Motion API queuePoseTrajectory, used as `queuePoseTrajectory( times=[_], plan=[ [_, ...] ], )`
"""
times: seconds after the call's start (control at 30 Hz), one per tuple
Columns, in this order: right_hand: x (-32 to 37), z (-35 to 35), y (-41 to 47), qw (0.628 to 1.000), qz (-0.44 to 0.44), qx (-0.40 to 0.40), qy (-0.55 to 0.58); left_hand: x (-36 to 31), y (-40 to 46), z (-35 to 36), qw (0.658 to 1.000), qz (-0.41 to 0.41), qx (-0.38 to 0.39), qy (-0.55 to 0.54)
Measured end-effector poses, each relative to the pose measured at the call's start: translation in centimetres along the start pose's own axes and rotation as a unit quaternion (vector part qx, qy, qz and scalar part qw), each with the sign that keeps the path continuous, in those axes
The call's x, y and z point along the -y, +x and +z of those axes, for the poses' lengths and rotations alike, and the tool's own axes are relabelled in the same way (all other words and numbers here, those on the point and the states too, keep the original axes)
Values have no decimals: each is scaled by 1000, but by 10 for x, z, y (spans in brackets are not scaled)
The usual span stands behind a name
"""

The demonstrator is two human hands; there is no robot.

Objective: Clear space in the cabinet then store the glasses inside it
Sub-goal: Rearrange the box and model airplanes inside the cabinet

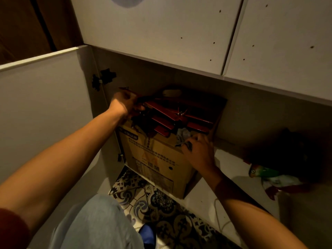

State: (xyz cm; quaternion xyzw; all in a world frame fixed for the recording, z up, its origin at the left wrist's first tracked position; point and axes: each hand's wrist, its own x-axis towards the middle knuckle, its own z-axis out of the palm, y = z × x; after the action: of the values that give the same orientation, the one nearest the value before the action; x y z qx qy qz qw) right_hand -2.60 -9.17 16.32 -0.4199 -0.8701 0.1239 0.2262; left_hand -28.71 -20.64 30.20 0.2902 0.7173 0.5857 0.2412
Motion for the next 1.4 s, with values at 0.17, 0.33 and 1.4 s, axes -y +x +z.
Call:
queuePoseTrajectory(
  times=[0.17, 0.33, 1.4],
  plan=[
    [-1, -1, -4, 1000, -8, 20, -3, 5, 14, -1, 1000, -9, 1, -3],
    [-1, 2, -7, 998, -6, 60, 13, 15, 20, -1, 975, 104, -39, 192],
    [-8, 5, -20, 999, -44, -5, -6, 37, -12, -5, 745, 433, -57, 504]
  ],
)
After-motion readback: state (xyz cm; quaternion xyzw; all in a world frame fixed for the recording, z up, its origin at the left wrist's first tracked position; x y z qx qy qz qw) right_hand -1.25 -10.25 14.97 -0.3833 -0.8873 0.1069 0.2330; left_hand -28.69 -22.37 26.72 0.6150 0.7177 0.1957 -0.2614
